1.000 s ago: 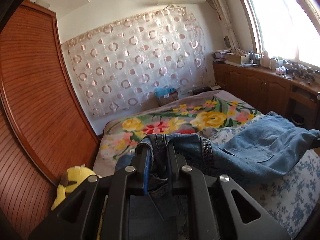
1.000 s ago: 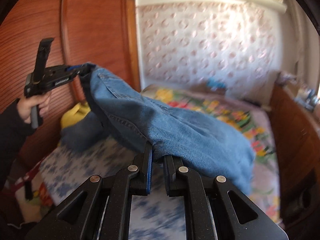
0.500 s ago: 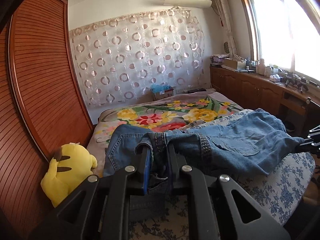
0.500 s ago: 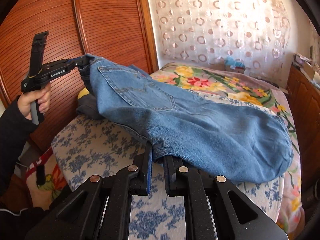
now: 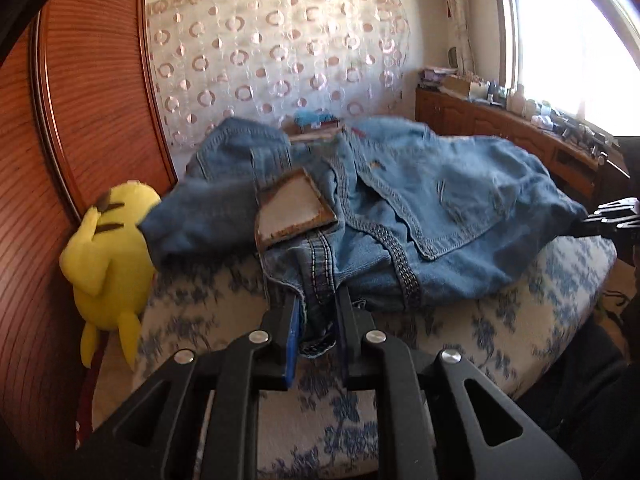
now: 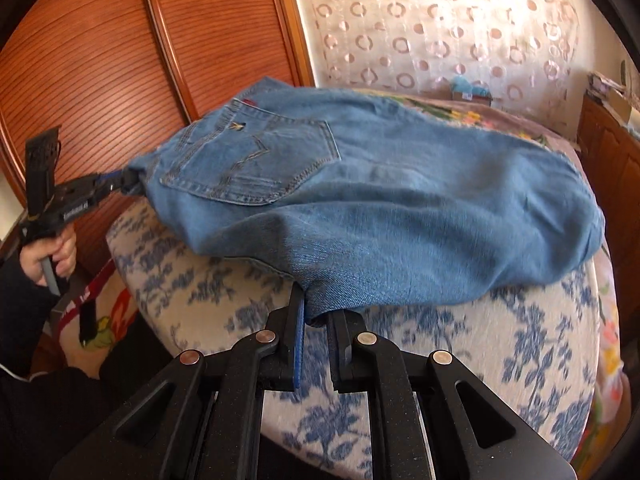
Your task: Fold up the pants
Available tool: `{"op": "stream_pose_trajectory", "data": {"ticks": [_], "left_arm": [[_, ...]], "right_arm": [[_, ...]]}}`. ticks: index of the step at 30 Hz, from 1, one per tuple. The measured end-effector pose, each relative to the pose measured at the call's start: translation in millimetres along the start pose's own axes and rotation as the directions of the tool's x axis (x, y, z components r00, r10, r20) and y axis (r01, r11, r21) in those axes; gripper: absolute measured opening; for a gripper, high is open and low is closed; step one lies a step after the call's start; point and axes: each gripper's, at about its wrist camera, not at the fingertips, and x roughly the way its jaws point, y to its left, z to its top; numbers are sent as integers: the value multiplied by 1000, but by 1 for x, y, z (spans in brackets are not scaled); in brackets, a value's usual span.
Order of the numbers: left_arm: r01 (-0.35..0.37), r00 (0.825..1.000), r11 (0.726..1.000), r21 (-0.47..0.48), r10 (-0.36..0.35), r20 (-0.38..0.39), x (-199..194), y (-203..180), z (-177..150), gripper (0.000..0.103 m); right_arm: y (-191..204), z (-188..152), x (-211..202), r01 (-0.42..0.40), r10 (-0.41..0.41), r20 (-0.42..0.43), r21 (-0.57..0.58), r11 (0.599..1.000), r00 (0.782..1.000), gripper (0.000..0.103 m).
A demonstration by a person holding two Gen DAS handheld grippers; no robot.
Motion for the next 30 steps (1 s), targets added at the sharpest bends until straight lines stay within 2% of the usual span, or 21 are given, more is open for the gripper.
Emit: {"op": "stream_pose_trajectory", "data": {"ticks": [7,10,11,13,14,15,16,20,22,24,30], "left_arm": [[33,999,999,-30,-33,13,-6,4,-4,27],[39,999,998,-44,-38,28,-17,10,-3,36],[40,999,998,-49,-38,38,-21,12,-2,42],[33,998,998,-55,-30,61,-29,14,-1,45],[26,997,998,-60,-22,70,-33,16,1,51],[22,997,998,-63,-18,75,-35,17,4,63],[23,996,998,-66,-17,86,-36,18,7,67],[26,995,998,-66,-19,101,-33,22,16,67],[14,994,998,-64,-6,109,-30,22,21,67],[18,994,998,-62,-11,110,-25,21,26,67],[60,992,997,-46,-54,117,-5,8,50,67]], "right_arm": [[-8,-5,-12,16,-16,3,14,1000,1000,12],[-9,-3,-23,37,-37,31,15,999,999,17],[-9,-2,-25,43,-44,37,12,999,998,17],[-9,0,-28,57,-58,52,13,998,997,18],[-10,1,-30,62,-63,60,16,998,996,19],[-10,3,-31,69,-71,69,19,997,995,21],[-11,5,-33,78,-79,79,20,997,994,22],[-15,12,-37,96,-100,110,36,995,989,26],[-17,16,-39,111,-116,129,44,993,985,31],[-20,19,-40,117,-124,142,56,992,982,41],[-35,26,-32,151,-163,155,88,985,974,51]]}}
